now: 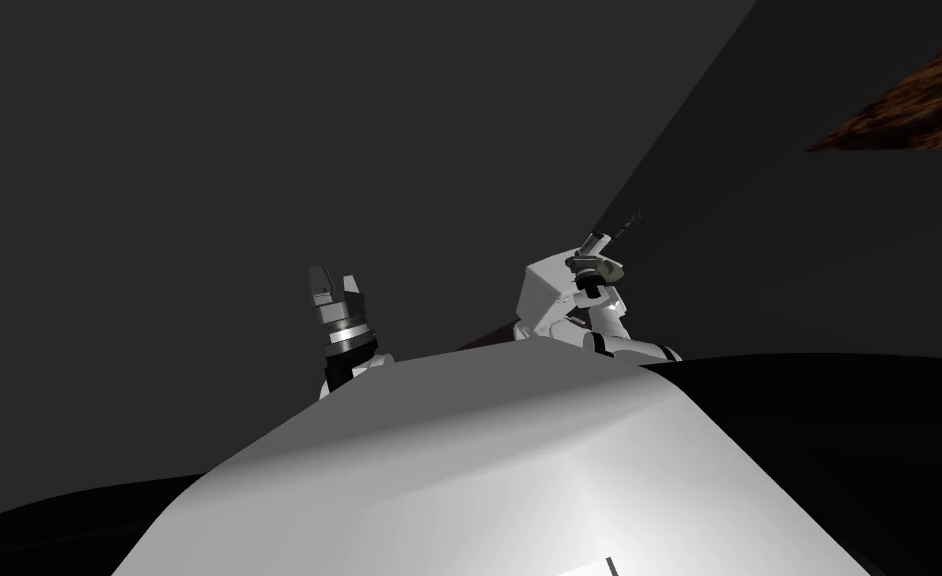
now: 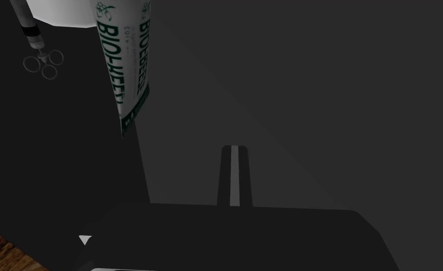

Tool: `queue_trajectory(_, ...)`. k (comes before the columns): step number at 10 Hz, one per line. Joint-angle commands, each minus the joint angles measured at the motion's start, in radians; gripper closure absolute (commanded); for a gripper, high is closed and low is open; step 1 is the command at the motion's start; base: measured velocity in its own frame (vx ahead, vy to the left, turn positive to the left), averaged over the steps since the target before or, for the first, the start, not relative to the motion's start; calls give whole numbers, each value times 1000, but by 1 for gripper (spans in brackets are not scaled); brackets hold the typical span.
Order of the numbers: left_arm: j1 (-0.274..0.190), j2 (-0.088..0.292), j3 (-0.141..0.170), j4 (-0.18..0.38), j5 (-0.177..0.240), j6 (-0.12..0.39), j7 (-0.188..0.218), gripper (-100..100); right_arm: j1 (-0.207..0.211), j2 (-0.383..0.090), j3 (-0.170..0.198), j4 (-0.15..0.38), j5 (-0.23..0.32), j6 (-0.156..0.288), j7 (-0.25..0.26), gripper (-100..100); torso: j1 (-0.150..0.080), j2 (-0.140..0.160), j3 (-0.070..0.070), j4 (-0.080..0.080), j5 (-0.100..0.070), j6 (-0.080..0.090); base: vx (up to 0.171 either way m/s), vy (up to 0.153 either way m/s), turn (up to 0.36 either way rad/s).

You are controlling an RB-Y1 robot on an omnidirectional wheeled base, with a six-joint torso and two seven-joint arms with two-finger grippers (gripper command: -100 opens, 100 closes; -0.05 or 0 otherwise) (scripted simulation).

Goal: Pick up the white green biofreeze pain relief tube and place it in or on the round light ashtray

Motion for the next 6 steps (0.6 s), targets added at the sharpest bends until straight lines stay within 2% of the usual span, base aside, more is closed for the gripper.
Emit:
queue_trajectory(1, 0, 0, 0, 0, 0, 0, 0, 0, 0, 0, 0, 0, 0, 0, 0, 100, 0, 0, 0, 0, 0, 0, 0, 0, 0)
queue_trajectory(2, 0, 0, 0, 0, 0, 0, 0, 0, 0, 0, 0, 0, 0, 0, 0, 0, 0, 0, 0, 0, 0, 0, 0, 0, 0)
queue_trajectory(3, 0, 0, 0, 0, 0, 0, 0, 0, -24, -13, 3, 25, -13, 2, -17, -100, 0, 0, 0, 0, 0, 0, -92, -44, 50)
queue_trajectory(6, 0, 0, 0, 0, 0, 0, 0, 0, -63, -33, 11, 65, -32, 8, -43, -100, -7, 11, 7, 3, -1, 1, -174, -102, 57)
